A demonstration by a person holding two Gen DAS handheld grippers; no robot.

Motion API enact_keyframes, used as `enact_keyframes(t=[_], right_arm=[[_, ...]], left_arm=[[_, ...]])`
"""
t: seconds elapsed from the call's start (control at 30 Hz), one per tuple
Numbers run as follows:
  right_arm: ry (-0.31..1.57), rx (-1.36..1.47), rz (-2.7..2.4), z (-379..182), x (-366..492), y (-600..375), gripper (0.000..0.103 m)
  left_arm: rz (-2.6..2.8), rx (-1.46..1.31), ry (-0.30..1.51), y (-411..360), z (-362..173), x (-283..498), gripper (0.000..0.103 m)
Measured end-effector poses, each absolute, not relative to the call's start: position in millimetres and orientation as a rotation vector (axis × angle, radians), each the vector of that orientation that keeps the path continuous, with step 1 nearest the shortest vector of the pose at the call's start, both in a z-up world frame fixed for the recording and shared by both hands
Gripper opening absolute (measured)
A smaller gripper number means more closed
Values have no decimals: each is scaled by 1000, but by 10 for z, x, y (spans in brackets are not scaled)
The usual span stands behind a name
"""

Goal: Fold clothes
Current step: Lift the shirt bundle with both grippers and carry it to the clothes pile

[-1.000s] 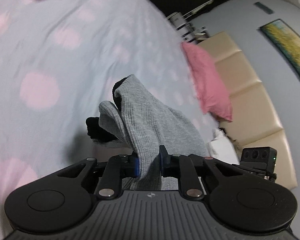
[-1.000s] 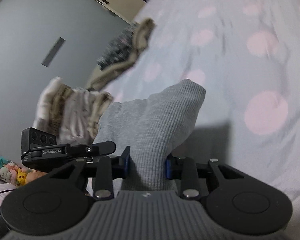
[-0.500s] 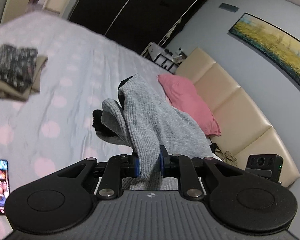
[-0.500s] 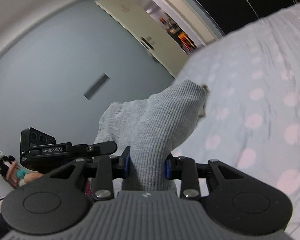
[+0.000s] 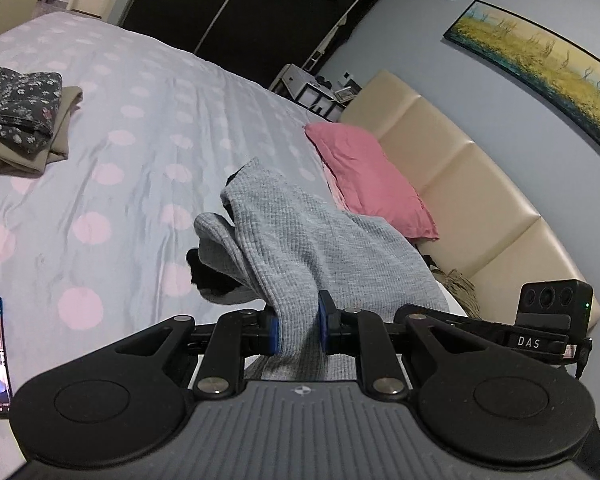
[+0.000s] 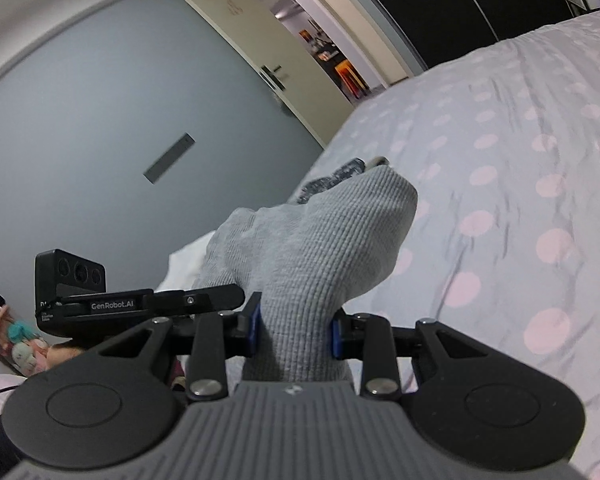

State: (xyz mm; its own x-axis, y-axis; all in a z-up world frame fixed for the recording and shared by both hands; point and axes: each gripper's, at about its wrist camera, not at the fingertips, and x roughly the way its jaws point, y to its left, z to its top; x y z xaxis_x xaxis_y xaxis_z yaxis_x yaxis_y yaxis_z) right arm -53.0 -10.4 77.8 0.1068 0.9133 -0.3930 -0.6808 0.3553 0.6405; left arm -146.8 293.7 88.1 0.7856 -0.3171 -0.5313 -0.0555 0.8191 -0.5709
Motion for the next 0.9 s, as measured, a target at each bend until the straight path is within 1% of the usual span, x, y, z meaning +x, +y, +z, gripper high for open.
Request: enact_keyframes(t=[0.17,0.5,0.9], right_arm=[[865,309,1175,717,-596,80,34],[851,282,1194,776,-656,474,34],[872,215,1219,690,-689,929,34]], left_arm=[[-154,-604,655,3081,834,-1508,15],[-119,-611,628,3411,862,-1650,15],[-72,-660,641,3737,696,-1752,15]])
